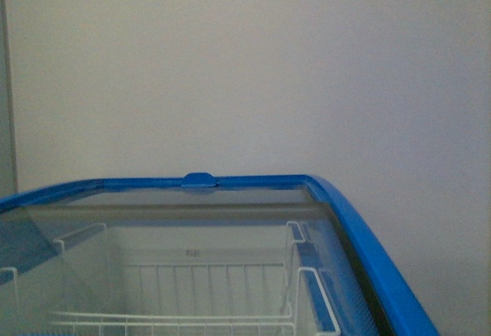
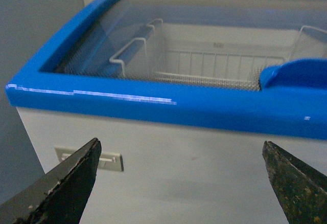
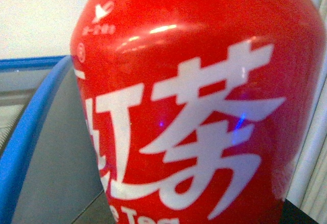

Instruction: Put drink in fridge

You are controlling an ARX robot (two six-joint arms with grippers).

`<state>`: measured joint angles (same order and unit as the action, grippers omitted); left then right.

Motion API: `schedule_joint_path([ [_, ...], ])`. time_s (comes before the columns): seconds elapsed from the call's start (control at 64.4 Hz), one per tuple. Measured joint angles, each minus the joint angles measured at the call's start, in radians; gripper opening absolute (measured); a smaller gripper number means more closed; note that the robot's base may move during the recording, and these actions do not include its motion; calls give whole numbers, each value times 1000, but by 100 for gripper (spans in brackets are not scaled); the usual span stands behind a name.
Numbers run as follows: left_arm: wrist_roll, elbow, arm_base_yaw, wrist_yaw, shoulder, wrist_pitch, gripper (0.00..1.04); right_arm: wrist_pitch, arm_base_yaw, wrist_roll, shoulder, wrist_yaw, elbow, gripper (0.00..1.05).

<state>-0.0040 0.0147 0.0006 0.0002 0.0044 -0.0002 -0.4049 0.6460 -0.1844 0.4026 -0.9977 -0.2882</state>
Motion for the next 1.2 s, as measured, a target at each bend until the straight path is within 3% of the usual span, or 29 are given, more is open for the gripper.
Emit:
schedule_joint_path([
  [0.481, -1, 0, 0, 0, 0, 0, 97, 0, 0, 0, 0, 2, 0, 36],
  [0.559, -146, 42, 64, 167, 140, -24, 97, 0, 0, 0, 0, 1, 0, 36],
  [0.683, -172, 123, 135, 330, 505, 262, 97, 0, 2, 0, 0, 0, 0, 36],
  [0.807, -6, 201, 139, 437, 741, 443, 97, 0, 2, 0, 0, 0, 0, 36],
  [0.9, 296, 282, 134, 578, 930, 476, 97, 0, 3, 0, 0, 1, 0, 36],
  [1.009, 649, 365, 113, 677, 1061, 388, 97, 0, 3, 0, 0, 0, 0, 36],
  [1.195, 1055, 505, 74, 715, 1184, 181, 97, 0, 3, 0, 0, 0, 0, 36],
])
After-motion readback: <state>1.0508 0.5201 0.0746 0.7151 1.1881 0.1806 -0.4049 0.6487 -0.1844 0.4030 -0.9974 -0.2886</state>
